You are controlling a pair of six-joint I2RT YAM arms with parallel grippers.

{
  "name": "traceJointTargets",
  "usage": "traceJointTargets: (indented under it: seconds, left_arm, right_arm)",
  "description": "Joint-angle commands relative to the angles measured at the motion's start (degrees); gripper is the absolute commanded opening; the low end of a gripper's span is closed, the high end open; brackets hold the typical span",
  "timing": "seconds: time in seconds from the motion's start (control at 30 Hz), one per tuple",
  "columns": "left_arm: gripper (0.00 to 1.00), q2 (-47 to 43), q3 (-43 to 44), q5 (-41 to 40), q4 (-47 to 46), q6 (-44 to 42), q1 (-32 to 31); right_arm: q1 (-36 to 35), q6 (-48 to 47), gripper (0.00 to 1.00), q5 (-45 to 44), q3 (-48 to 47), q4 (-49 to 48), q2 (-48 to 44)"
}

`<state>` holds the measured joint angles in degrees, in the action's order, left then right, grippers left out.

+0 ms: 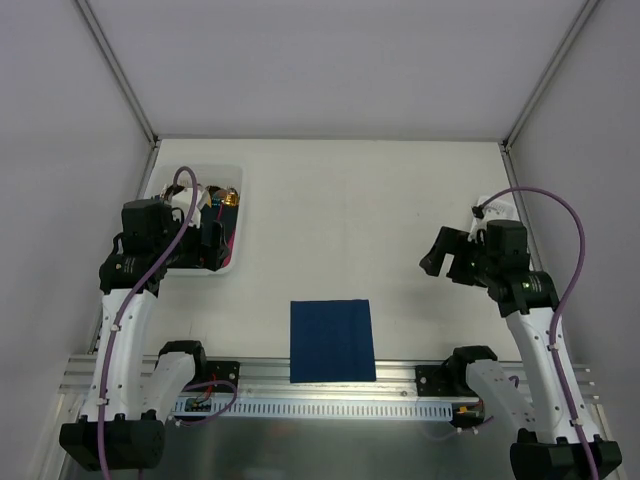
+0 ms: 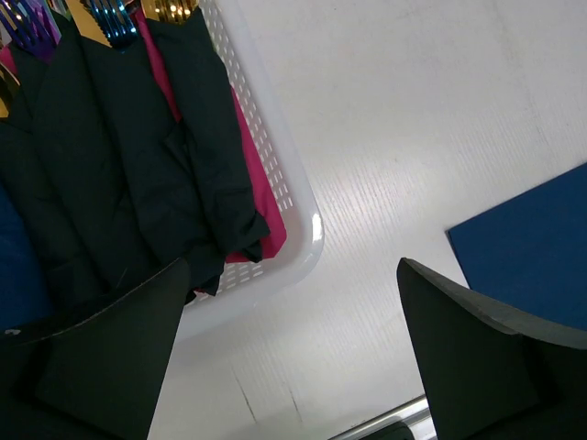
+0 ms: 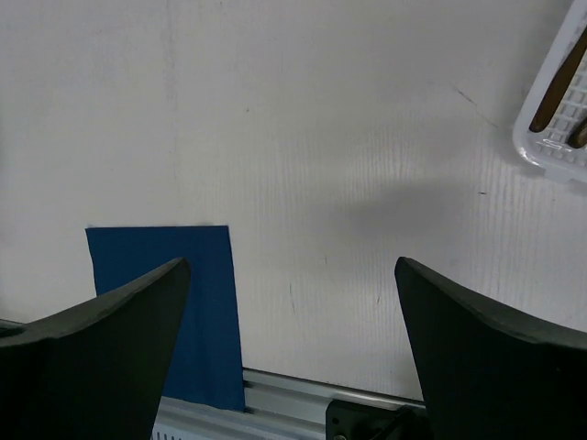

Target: Place the utensils on the paper napkin and roll it up

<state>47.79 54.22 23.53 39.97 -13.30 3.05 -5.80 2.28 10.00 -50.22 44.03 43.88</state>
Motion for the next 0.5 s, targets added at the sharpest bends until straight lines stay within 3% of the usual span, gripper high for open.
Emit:
traceJointTargets:
  seconds: [0.0,0.13,0.23,0.47]
  left_arm:
    - [0.99,0.37,0.98,1.60,0.55,-1.64,-0.06]
    - [0.99,3.97,3.17,1.61,0.99,0.11,-0.06]
    - [0.99,7.40,5.89,2.57,1.69,2.57,0.03]
    - [0.99,11.97,11.08,2.84,2.05,8.02,0.20]
  right_arm:
    - [-2.01,-1.40,0.99,2.30,0.64,0.62,-0.81]
    - [-10.69,-1.76,0.98,2.22,1.35,-0.08,1.03]
    - [-23.17,-1.67,0.91,-4.09,0.56,1.31,4.89]
    - [-53.21,10.72,0.77,-16.84,-3.48,0.44,21.67]
